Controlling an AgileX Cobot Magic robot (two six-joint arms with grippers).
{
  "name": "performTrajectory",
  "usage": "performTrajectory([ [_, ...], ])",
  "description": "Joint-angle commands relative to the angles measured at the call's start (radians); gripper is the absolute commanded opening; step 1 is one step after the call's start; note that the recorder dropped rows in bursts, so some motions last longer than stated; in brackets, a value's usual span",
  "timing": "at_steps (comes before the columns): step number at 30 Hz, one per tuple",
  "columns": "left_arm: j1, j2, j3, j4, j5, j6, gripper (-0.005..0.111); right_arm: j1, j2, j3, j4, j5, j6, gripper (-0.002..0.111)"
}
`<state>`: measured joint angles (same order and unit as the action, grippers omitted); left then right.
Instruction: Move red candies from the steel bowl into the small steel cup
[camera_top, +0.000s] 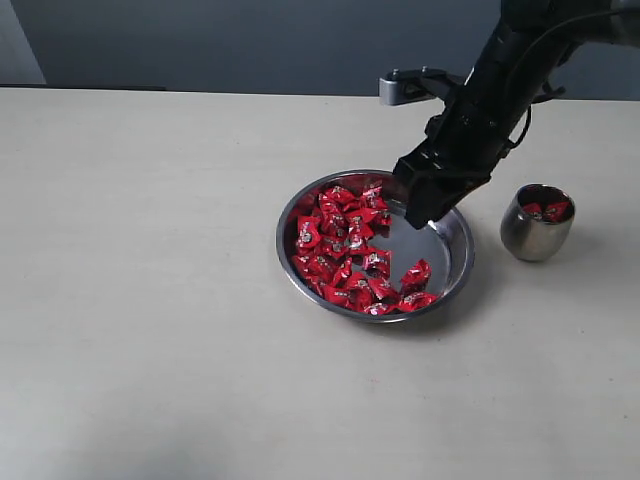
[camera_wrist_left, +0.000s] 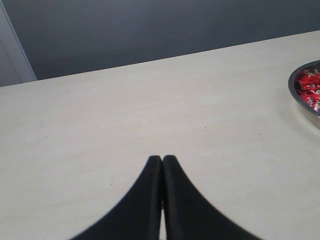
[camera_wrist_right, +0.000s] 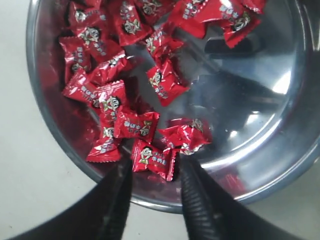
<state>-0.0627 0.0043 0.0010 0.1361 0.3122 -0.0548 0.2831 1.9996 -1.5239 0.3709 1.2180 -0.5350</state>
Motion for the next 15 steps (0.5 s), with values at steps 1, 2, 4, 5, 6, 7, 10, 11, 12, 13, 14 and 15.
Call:
performTrajectory([
  [1, -0.010, -0.004, -0.001, 0.000, -0.004, -0.006, 0.000, -0.002, 0.012, 0.003, -0.032, 0.003, -0.010, 0.041],
  [2, -0.010, -0.004, -0.001, 0.000, -0.004, -0.006, 0.000, -0.002, 0.017, 0.003, -0.032, 0.003, -0.006, 0.040],
  [4, -0.010, -0.004, -0.001, 0.000, -0.004, -0.006, 0.000, -0.002, 0.030, 0.003, -0.032, 0.003, -0.004, 0.035],
  [5, -0.010, -0.004, -0.001, 0.000, -0.004, -0.006, 0.000, -0.002, 0.038, 0.003, -0.032, 0.003, 0.001, 0.035],
  [6, -0.010, -0.004, -0.001, 0.000, -0.004, -0.006, 0.000, -0.002, 0.050, 0.003, -0.032, 0.003, 0.008, 0.035],
  [7, -0.010, -0.004, -0.001, 0.000, -0.004, -0.006, 0.000, -0.002, 0.062, 0.003, -0.034, 0.003, 0.010, 0.035],
  [10, -0.010, -0.004, -0.001, 0.000, -0.004, -0.006, 0.000, -0.002, 0.097, 0.003, -0.054, 0.003, 0.022, 0.037],
  [11, -0.010, -0.004, -0.001, 0.000, -0.004, -0.006, 0.000, -0.002, 0.107, 0.003, -0.058, 0.003, 0.032, 0.037],
  [12, -0.010, -0.004, -0.001, 0.000, -0.004, -0.006, 0.000, -0.002, 0.115, 0.003, -0.058, 0.003, 0.038, 0.037],
  [13, -0.010, -0.004, -0.001, 0.000, -0.004, -0.006, 0.000, -0.002, 0.123, 0.003, -0.058, 0.003, 0.038, 0.037],
  [14, -0.010, -0.004, -0.001, 0.000, -0.004, -0.006, 0.000, -0.002, 0.133, 0.003, -0.058, 0.003, 0.038, 0.037],
  [15, -0.010, -0.004, -0.001, 0.000, -0.004, -0.006, 0.000, -0.002, 0.139, 0.003, -0.058, 0.003, 0.038, 0.037],
])
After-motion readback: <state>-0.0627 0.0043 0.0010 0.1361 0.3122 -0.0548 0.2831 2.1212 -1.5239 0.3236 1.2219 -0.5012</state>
